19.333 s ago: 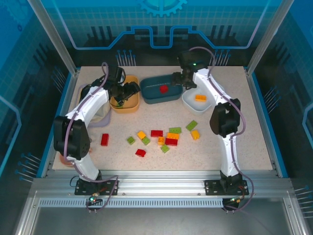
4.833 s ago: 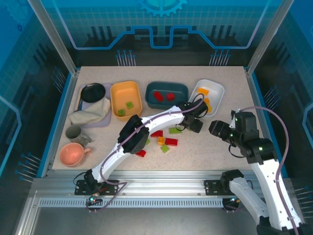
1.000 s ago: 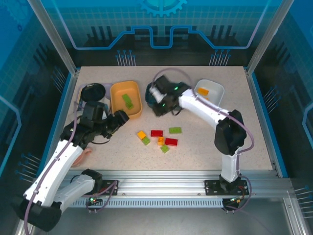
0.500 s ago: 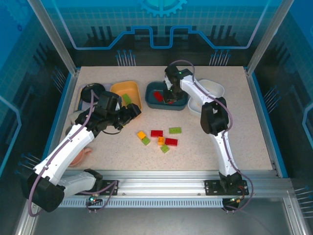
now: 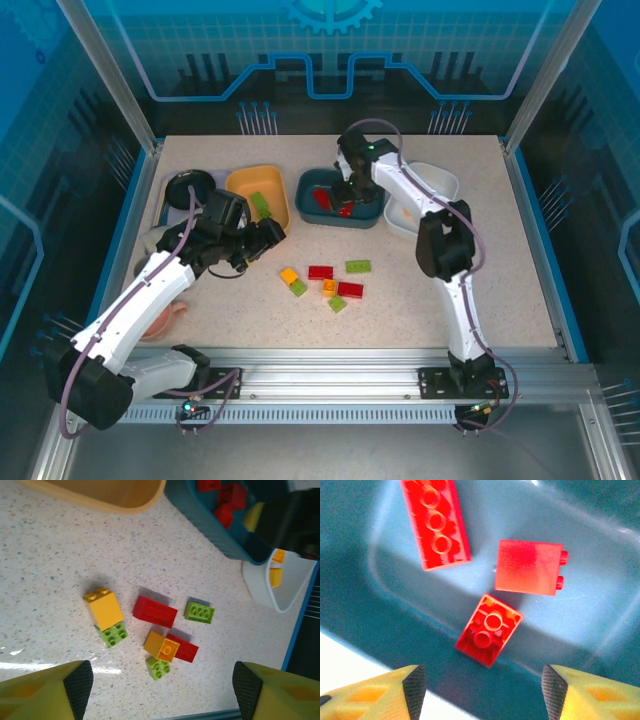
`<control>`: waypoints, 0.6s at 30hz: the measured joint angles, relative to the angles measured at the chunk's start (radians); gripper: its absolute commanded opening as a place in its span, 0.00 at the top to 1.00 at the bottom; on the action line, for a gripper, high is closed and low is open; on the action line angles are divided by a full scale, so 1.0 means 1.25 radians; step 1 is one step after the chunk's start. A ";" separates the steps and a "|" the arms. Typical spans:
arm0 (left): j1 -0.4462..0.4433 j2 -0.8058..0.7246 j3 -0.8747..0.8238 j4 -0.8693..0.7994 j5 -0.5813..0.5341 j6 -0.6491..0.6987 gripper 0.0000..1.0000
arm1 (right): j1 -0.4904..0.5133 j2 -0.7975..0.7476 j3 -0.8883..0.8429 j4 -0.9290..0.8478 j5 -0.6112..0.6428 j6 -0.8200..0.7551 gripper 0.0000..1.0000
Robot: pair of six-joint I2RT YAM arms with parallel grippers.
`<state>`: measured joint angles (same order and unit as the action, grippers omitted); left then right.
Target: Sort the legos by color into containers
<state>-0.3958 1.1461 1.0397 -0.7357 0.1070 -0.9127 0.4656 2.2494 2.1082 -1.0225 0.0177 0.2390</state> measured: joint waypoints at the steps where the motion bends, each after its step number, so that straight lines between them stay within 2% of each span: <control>1: 0.000 0.000 0.000 -0.007 -0.004 -0.002 0.24 | 0.007 -0.048 -0.039 0.020 0.006 -0.001 0.37; 6: -0.001 -0.012 0.001 -0.071 -0.042 -0.020 0.26 | 0.078 -0.307 -0.248 0.123 0.031 -0.018 0.33; 9: -0.002 -0.057 -0.002 -0.109 -0.077 -0.041 0.26 | 0.163 -0.365 -0.317 0.159 0.044 -0.030 0.30; 14: -0.003 -0.204 -0.027 -0.171 -0.119 -0.082 0.26 | 0.331 -0.293 -0.373 0.177 0.064 -0.025 0.26; 18: -0.003 -0.323 -0.063 -0.224 -0.135 -0.106 0.25 | 0.404 -0.192 -0.363 0.169 0.072 -0.006 0.23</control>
<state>-0.3996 0.7422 0.9604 -1.0153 -0.0612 -1.0451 0.9707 2.0098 1.6543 -0.8112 0.1078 0.2314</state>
